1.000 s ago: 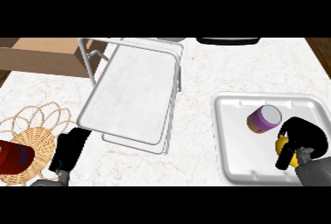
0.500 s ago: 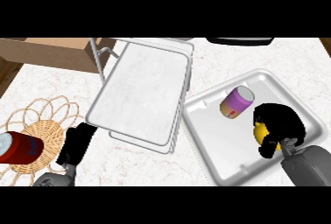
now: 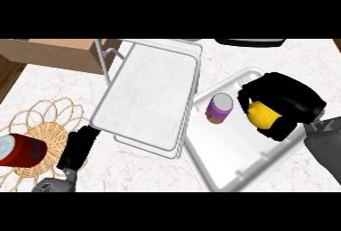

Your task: Pick the lemon from the tray and place it in the tiered shelf

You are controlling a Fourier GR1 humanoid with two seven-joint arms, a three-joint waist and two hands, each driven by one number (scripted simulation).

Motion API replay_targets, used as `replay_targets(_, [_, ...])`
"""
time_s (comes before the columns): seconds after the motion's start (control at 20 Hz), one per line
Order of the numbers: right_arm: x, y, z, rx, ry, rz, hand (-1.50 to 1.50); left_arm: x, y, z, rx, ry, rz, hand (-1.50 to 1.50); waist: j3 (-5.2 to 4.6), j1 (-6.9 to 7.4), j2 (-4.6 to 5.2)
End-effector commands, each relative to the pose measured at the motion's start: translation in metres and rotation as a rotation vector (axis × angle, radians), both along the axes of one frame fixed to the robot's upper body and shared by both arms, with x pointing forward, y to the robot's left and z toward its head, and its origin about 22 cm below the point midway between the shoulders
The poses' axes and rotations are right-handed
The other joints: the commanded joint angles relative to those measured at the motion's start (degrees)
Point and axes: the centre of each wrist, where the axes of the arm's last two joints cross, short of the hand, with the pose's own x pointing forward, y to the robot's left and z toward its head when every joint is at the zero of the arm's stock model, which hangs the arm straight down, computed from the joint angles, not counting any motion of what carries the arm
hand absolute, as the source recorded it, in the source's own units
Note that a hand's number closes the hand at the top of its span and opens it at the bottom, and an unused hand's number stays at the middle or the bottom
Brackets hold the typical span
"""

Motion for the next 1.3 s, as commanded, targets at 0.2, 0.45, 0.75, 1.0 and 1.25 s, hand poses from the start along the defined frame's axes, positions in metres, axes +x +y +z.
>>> replay_targets(0.2, [0.042,-0.046,0.063,0.419,-0.045,0.195,1.5,-0.006,0.002,-0.007,0.002,0.028,0.041,0.0,-0.23,-2.6,-0.29])
replay_targets(0.45, [0.074,0.002,0.134,0.511,-0.023,0.211,1.5,0.007,0.014,0.004,-0.006,0.029,0.037,0.0,-0.35,-1.93,-0.38])
replay_targets(0.75, [0.101,0.041,0.152,0.509,-0.069,0.164,1.5,-0.014,0.013,-0.005,-0.007,0.029,0.045,0.0,-0.31,-1.87,-0.34])
replay_targets(1.0, [0.105,0.106,0.144,0.515,-0.067,0.117,1.5,-0.009,0.009,0.006,0.007,0.013,0.033,0.0,-0.31,-2.16,-0.46])
replay_targets(1.25, [0.11,0.155,0.158,0.489,-0.083,0.178,1.5,0.01,0.007,-0.003,0.0,0.021,0.044,0.0,-0.35,-2.25,-0.16])
